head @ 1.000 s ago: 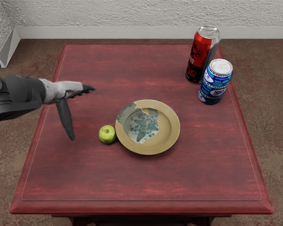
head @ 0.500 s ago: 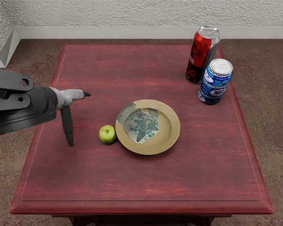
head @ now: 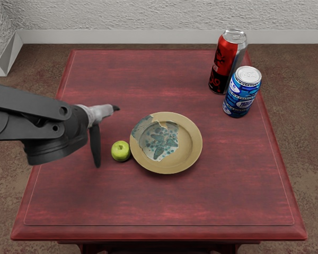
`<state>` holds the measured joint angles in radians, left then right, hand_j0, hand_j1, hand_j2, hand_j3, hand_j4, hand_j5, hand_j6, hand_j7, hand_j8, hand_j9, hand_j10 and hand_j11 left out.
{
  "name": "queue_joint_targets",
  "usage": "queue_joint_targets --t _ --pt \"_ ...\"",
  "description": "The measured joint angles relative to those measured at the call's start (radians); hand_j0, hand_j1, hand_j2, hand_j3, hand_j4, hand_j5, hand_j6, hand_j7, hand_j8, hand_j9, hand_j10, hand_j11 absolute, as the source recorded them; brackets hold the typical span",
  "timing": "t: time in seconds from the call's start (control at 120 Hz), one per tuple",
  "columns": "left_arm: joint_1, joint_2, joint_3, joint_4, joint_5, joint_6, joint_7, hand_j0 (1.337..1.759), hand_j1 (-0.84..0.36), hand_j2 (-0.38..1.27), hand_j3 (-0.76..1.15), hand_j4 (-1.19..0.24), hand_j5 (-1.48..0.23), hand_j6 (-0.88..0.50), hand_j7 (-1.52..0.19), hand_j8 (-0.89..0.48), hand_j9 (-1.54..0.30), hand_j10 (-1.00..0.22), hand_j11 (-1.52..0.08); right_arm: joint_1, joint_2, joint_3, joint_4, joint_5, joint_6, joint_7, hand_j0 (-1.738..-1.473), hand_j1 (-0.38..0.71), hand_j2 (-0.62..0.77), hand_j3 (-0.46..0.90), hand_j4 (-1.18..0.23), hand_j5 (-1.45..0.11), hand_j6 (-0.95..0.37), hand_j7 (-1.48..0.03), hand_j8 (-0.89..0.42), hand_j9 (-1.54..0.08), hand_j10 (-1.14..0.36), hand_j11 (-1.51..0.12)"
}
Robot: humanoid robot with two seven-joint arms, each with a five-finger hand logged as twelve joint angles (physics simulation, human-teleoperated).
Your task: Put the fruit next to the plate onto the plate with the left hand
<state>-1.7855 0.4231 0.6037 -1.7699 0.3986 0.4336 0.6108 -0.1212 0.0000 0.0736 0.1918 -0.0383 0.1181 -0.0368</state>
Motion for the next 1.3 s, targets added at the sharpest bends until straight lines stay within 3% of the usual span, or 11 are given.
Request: queue_joint_targets --t 0.375,0.475,0.675,0.808,1.3 --pt "0.055 -0.069 -0.003 0.014 -0.084 0.121 0.000 1.658 0.33 0.00 0.00 -0.02 -0.02 -0.02 -0.02 -0.02 -0.02 -0.02 -0.02 0.000 0.000 0.000 0.000 0.000 0.000 0.000 -1.658 -0.33 0.00 0.00 -0.02 -0.02 -0.02 -0.02 -0.02 -0.02 -0.02 -0.02" --pt "0.055 -0.129 0.002 0.020 -0.103 0.156 0.000 1.658 0.33 0.00 0.00 -0.02 -0.02 -0.02 -0.02 -0.02 -0.02 -0.02 -0.02 0.000 0.000 0.000 0.000 0.000 0.000 0.000 -1.658 -0.33 0.00 0.00 -0.02 -0.02 -0.02 -0.02 -0.02 -0.02 -0.02 -0.02" --pt "0.045 -0.140 0.024 0.028 -0.134 0.174 0.000 1.658 0.32 0.01 0.00 -0.03 -0.03 -0.03 -0.03 -0.03 -0.03 -0.03 -0.03 0.000 0.000 0.000 0.000 0.000 0.000 0.000 -1.658 -0.33 0.00 0.00 -0.02 -0.02 -0.02 -0.02 -0.02 -0.02 -0.02 -0.02" --pt "0.046 -0.184 0.039 0.040 -0.152 0.176 0.000 1.658 0.29 0.01 0.00 -0.05 -0.06 -0.05 -0.06 -0.05 -0.06 -0.05 -0.06 0.000 0.000 0.000 0.000 0.000 0.000 0.000 -1.658 -0.33 0.00 0.00 -0.02 -0.02 -0.02 -0.02 -0.02 -0.02 -0.02 -0.02" --pt "0.041 -0.181 0.045 0.044 -0.172 0.177 0.000 1.658 0.11 0.04 0.00 -0.20 -0.26 -0.20 -0.26 -0.20 -0.26 -0.20 -0.26 0.000 0.000 0.000 0.000 0.000 0.000 0.000 -1.658 -0.33 0.00 0.00 -0.02 -0.02 -0.02 -0.02 -0.02 -0.02 -0.02 -0.02"
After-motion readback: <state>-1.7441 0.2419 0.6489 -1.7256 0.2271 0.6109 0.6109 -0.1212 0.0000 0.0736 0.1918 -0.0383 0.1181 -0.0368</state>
